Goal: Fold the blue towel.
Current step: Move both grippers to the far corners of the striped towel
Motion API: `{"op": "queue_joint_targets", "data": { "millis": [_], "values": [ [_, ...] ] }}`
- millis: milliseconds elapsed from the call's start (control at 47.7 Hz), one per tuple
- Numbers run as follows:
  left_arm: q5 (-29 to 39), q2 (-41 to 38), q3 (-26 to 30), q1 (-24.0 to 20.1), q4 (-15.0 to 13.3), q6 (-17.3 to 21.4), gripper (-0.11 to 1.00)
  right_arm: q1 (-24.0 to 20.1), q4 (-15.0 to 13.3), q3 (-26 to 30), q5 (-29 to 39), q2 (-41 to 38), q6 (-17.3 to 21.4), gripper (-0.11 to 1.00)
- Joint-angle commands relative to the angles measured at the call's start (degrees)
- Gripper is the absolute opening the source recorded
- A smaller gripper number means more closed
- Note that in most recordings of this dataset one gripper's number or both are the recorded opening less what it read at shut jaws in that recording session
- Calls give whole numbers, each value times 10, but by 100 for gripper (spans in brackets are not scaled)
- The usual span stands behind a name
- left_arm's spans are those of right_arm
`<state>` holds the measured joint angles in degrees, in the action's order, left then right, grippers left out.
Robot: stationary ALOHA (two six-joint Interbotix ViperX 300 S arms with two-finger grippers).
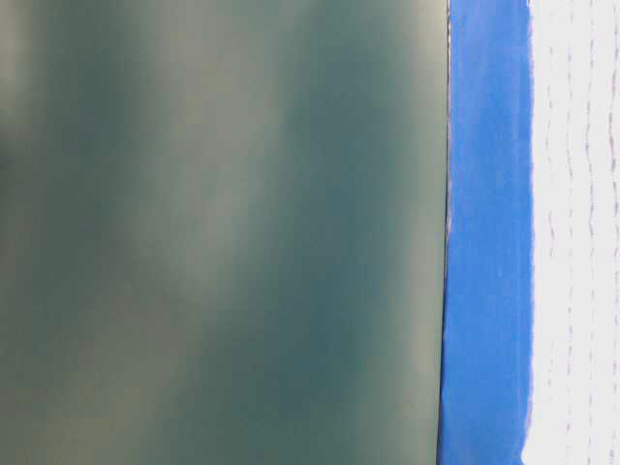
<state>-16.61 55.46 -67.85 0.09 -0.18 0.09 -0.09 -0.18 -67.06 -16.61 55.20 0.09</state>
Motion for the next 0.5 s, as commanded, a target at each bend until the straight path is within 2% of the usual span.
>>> {"op": "queue_joint_targets", "data": {
  "millis": [0, 231, 482],
  "values": [
    [-6, -22, 17, -11, -12, 2, -1, 17, 4, 9, -1, -10, 3, 0],
    [-27, -113, 18, -83, -11, -1, -1, 114, 15, 25, 73, -73, 24, 0],
    [-27, -232, 28, -157, -16, -9, 0, 200, 15, 26, 91, -183, 26, 0]
  ]
}}
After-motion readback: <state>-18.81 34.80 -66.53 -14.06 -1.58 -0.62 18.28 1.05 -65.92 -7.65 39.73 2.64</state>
